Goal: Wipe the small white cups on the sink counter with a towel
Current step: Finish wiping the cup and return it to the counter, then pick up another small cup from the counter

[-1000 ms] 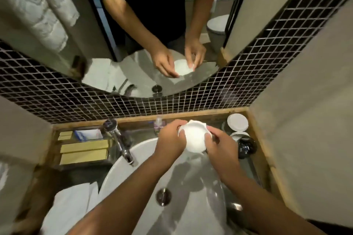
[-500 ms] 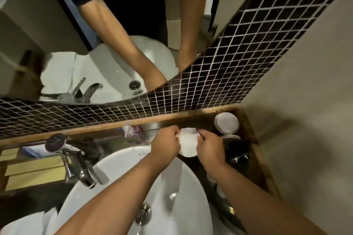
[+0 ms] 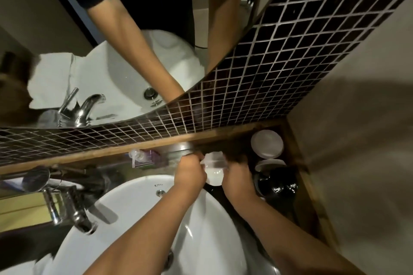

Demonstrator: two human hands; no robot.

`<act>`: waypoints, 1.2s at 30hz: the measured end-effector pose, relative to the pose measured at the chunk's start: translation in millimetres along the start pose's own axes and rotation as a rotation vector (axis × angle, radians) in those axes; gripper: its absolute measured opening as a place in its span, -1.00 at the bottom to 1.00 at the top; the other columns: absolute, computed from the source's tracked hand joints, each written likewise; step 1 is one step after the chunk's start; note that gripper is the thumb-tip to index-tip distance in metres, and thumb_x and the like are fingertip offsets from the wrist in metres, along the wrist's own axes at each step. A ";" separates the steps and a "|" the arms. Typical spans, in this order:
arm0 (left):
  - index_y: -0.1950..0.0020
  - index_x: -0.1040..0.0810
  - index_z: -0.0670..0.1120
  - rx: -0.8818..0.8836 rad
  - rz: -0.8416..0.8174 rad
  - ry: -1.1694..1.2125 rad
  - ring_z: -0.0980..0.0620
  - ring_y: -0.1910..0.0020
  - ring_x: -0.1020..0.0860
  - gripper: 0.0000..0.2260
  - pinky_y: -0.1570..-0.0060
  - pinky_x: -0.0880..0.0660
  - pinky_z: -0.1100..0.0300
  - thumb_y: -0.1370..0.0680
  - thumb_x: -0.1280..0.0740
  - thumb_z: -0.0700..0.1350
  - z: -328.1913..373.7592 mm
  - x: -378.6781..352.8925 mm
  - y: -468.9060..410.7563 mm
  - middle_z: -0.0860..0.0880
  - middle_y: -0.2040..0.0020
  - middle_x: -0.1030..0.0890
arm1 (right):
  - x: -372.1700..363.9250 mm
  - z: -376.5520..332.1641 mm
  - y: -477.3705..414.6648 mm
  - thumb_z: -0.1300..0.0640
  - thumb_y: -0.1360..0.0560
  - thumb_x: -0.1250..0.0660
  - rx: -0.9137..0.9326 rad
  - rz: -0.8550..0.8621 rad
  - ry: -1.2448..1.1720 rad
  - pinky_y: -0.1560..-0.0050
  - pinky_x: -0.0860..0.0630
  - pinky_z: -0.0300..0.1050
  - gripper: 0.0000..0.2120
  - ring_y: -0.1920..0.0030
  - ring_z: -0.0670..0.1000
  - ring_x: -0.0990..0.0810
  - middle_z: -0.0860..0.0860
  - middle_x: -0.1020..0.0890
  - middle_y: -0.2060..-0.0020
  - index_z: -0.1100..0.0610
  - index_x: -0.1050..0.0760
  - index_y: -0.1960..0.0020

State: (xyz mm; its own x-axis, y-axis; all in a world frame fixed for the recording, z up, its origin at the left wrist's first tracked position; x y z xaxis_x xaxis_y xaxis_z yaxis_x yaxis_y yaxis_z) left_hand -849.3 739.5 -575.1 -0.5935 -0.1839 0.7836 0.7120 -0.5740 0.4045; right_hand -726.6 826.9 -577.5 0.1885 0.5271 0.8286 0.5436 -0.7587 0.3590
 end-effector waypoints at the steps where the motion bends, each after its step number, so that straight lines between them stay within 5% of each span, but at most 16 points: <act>1: -0.16 -0.58 -0.01 0.017 0.005 0.017 -0.05 0.11 -0.58 -0.79 0.14 -0.42 0.22 -0.54 -0.36 -0.18 -3.0 -1.5 -0.4 -0.05 0.02 -0.63 | -3.0 1.2 -0.8 0.22 -0.61 -0.20 0.016 0.019 -0.008 -0.14 -0.37 -0.16 -0.70 -0.21 0.15 -0.51 0.15 -0.50 -0.25 0.14 -0.44 -0.33; 6: -0.22 -0.54 0.02 0.005 -0.013 -0.033 -0.04 0.05 -0.59 -0.77 0.15 -0.46 0.20 -0.57 -0.34 -0.14 -2.0 -5.0 -1.9 -0.04 -0.05 -0.62 | -6.4 9.6 2.7 0.17 -0.65 -0.14 -0.041 0.055 -0.085 -0.34 -0.32 -0.05 -0.71 -0.24 0.14 -0.47 0.14 -0.52 -0.25 0.12 -0.40 -0.35; 9: -0.32 -0.48 0.00 -0.049 -0.018 -0.048 -0.06 -0.10 -0.55 -0.71 -0.06 -0.51 0.13 -0.59 -0.30 -0.15 0.6 -4.8 8.4 -0.08 -0.19 -0.56 | 0.9 1.5 10.7 0.17 -0.65 -0.14 0.028 0.031 -0.047 -0.31 -0.38 -0.09 -0.70 -0.24 0.10 -0.49 0.12 -0.49 -0.29 0.11 -0.41 -0.36; 14: -0.51 -0.21 0.02 -0.222 0.055 -0.257 -0.13 -0.35 -0.32 -0.50 -0.31 -0.32 -0.01 -0.59 -0.25 0.04 10.5 0.8 53.9 -0.11 -0.41 -0.34 | 20.4 10.6 53.0 0.16 -0.62 -0.25 0.122 0.110 -0.159 -0.31 -0.49 -0.07 -0.59 -0.32 0.02 -0.48 -0.03 -0.44 -0.41 -0.01 -0.39 -0.46; 19: -0.55 -0.06 0.13 -0.461 0.008 -0.293 -0.17 -0.51 -0.10 -0.39 -0.42 -0.19 -0.13 -0.57 -0.24 0.14 39.1 -9.6 113.5 -0.11 -0.57 -0.11 | 30.9 42.3 117.9 0.08 -0.61 -0.27 0.044 0.119 -0.023 -0.48 -0.18 0.07 -0.52 -0.57 0.05 -0.06 -0.13 -0.24 -0.55 -0.15 -0.29 -0.50; 21: -0.57 0.04 0.13 -0.537 -0.009 -0.257 -0.19 -0.53 -0.05 -0.35 -0.45 -0.17 -0.14 -0.58 -0.22 0.17 52.5 -18.3 134.4 -0.13 -0.60 0.00 | 28.9 60.3 140.8 0.02 -0.63 -0.20 -0.014 0.095 0.034 -0.50 0.02 0.18 -0.49 -0.56 0.05 0.20 -0.17 -0.02 -0.57 -0.22 -0.14 -0.53; 23: -0.58 0.02 0.12 -0.604 -0.028 -0.255 -0.20 -0.54 -0.04 -0.36 -0.46 -0.16 -0.14 -0.59 -0.19 0.18 62.4 -28.9 151.0 -0.15 -0.60 0.05 | 28.4 75.1 158.5 -0.01 -0.65 -0.12 -0.081 0.078 0.009 -0.51 0.08 0.22 -0.50 -0.55 0.05 0.26 -0.19 0.05 -0.58 -0.26 -0.08 -0.53; 32: -0.56 -0.01 0.01 -0.769 -0.179 -0.769 -0.27 -0.46 -0.16 -0.30 -0.37 -0.22 -0.17 -0.53 -0.27 0.16 95.5 -78.5 152.7 -0.23 -0.57 -0.04 | 13.4 120.2 167.8 -0.22 -0.58 -0.11 -0.160 -0.024 0.255 -0.52 0.01 0.35 -0.33 -0.58 0.25 0.14 -0.01 0.04 -0.62 -0.18 0.12 -0.59; 36: -0.50 -0.21 0.07 -0.701 -0.253 -0.796 -0.23 -0.34 -0.31 -0.39 -0.26 -0.31 -0.08 -0.52 -0.33 0.16 98.5 -95.8 133.6 -0.17 -0.49 -0.21 | 3.1 124.3 155.3 -0.15 -0.57 -0.18 -0.119 -0.070 0.288 -0.52 0.04 0.35 -0.33 -0.58 0.24 0.12 -0.04 0.01 -0.62 -0.12 0.02 -0.59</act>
State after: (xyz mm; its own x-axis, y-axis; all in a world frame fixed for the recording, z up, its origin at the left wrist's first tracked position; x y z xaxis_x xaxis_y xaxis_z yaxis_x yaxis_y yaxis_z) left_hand -660.4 759.1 -549.6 -0.1000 0.4278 0.8983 0.0818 -0.8963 0.4359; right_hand -540.0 758.3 -572.6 -0.0942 0.4627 0.8815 0.4445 -0.7727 0.4531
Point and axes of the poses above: each hand's wrist, its own y-axis away from the middle knuckle, its own x-axis out of the back of the hand, z = x × y, the point moved 6 cm from there along -y, towards the middle knuckle
